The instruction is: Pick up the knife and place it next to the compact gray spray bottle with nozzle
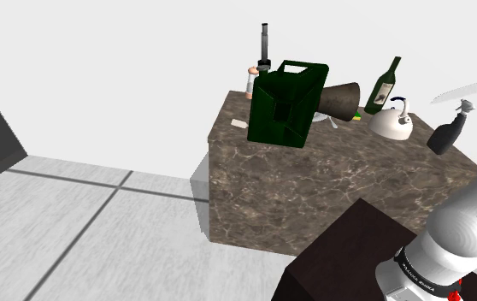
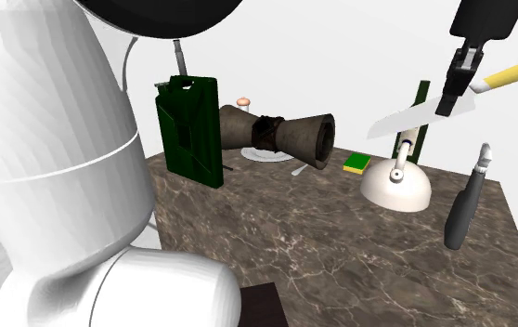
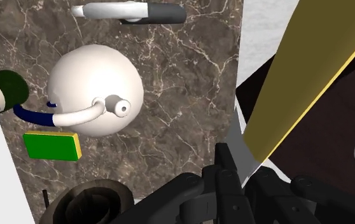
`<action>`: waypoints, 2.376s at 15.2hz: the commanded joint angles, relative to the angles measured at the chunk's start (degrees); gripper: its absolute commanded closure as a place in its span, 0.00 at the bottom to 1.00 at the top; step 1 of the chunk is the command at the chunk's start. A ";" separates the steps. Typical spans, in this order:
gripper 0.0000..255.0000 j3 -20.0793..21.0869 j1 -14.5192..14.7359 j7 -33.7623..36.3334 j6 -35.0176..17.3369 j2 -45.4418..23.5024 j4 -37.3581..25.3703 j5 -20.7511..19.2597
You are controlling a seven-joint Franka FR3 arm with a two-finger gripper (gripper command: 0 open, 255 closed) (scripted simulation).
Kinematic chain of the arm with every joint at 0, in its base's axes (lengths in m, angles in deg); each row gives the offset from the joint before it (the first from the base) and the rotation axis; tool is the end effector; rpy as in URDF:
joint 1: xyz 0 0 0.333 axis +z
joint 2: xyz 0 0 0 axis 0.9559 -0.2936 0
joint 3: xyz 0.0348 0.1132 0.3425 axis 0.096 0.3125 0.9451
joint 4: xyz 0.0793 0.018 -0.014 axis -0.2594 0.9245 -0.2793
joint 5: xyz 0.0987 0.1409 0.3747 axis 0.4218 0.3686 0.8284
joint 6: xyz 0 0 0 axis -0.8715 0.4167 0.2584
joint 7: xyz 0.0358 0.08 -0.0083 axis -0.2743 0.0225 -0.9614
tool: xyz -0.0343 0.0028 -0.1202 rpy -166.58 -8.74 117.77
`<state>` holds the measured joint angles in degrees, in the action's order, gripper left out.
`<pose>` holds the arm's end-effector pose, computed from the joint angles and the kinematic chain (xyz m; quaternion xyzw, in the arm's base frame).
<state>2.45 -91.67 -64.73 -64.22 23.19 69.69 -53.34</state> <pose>0.1344 -0.5442 0.6761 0.9269 0.3693 0.0626 0.0246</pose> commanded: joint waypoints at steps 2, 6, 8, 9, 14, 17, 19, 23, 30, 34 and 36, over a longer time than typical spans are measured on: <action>1.00 1.91 1.63 3.62 -0.68 -0.95 -0.22 0.73; 1.00 3.20 2.77 5.89 -2.65 -0.91 1.53 0.63; 1.00 3.45 2.86 6.13 -4.33 -0.21 3.60 0.07; 1.00 3.56 2.89 6.23 -5.15 0.10 4.60 -0.17; 1.00 3.94 2.93 6.52 -9.18 1.26 9.31 -1.07; 1.00 4.04 2.90 6.54 -11.54 1.67 11.92 -1.38; 1.00 4.06 2.88 6.48 -13.09 1.83 13.57 -1.49; 1.00 4.00 2.81 6.23 -16.16 1.91 16.70 -1.52; 1.00 3.60 2.73 5.29 -21.43 1.25 21.61 -0.88; 1.00 3.27 2.70 4.46 -24.40 0.42 24.12 -0.09; 1.00 3.08 2.70 3.95 -25.86 -0.11 25.30 0.43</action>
<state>5.75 -88.98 -60.25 -89.21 23.76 94.53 -53.55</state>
